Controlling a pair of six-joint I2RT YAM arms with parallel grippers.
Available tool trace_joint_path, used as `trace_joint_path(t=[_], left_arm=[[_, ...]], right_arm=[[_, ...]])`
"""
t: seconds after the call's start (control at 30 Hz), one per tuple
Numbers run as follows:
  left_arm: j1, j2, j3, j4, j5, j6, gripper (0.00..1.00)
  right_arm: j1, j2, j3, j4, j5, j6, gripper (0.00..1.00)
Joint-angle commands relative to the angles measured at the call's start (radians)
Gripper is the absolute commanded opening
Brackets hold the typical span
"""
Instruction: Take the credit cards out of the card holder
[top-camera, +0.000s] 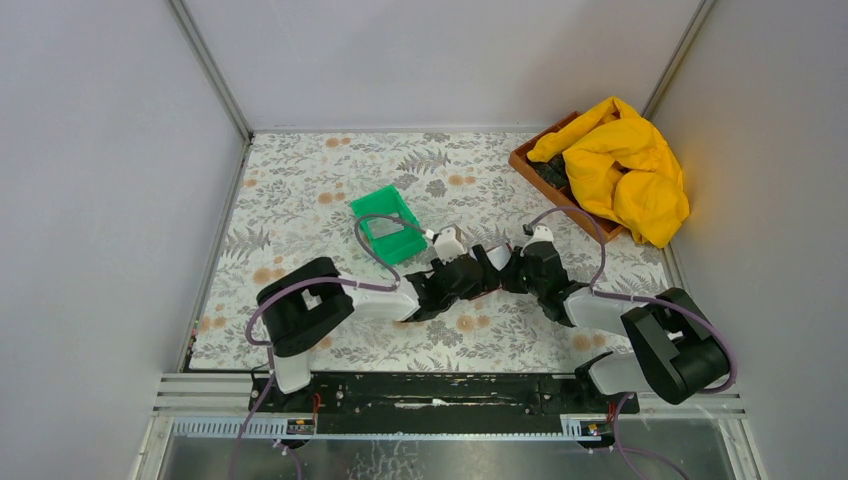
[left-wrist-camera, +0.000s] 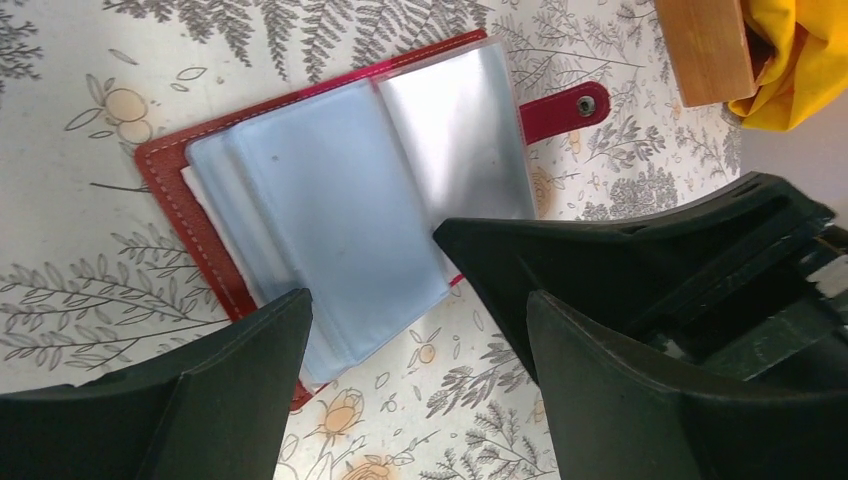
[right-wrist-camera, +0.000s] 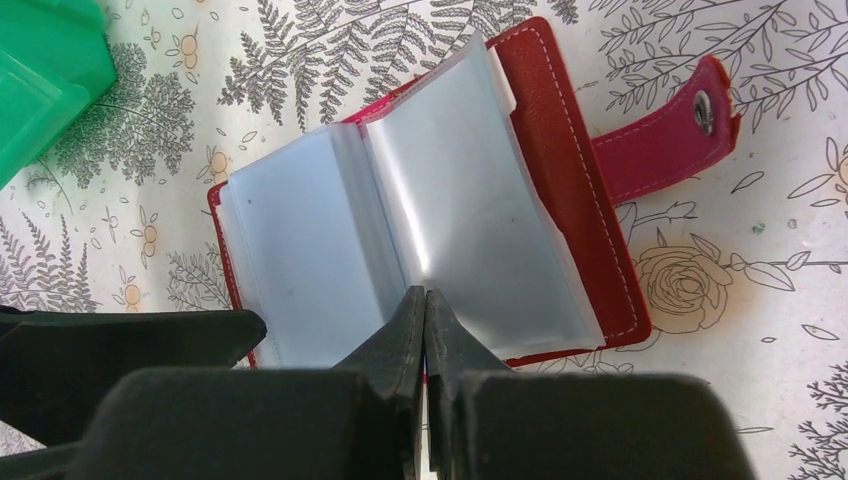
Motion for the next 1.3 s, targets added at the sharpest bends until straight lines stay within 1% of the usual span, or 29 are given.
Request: trace_joint_path(t=[0.0,0.33,0.57,0.8,0.93,1.03,1.17,1.27], left_arm=[[0.009,0.018,0.049,0.057,0.003,0.018,0.86],[0.023,0.03,0.088,0.049,0.012,0.04,0.86],[0.033,0.051,0.102,0.06,0.023,0.046,0.86],[0.043,0.064,0.148,0.05,0.029,0.067,0.87],[0.048,0.074,0.183,0.036,0.035,0.08,0.87],[0.052,0.088,0.211,0.025,0.038,0.09,0.87],[0.061,0.111,0.249,0.02,0.053,0.096,0.87],[0.064,0.133,0.284,0.014,0.066,0.107,0.87]], right_arm=[[0.002,0.02,0.036,0.02,-0.014,-0.004,0.0],[0.002,0.019,0.034,0.019,-0.013,0.003,0.0],[0.002,-0.048,0.005,0.023,0.023,0.006,0.0],[0.001,-0.082,-0.006,0.025,0.037,0.008,0.0],[-0.004,-0.115,-0.016,0.016,0.069,0.01,0.0],[-0.005,-0.153,-0.028,-0.013,0.144,0.021,0.0],[-0.007,-0.256,-0.053,-0.092,0.35,0.065,0.01],[-0.01,-0.334,-0.082,-0.111,0.429,0.09,0.04]])
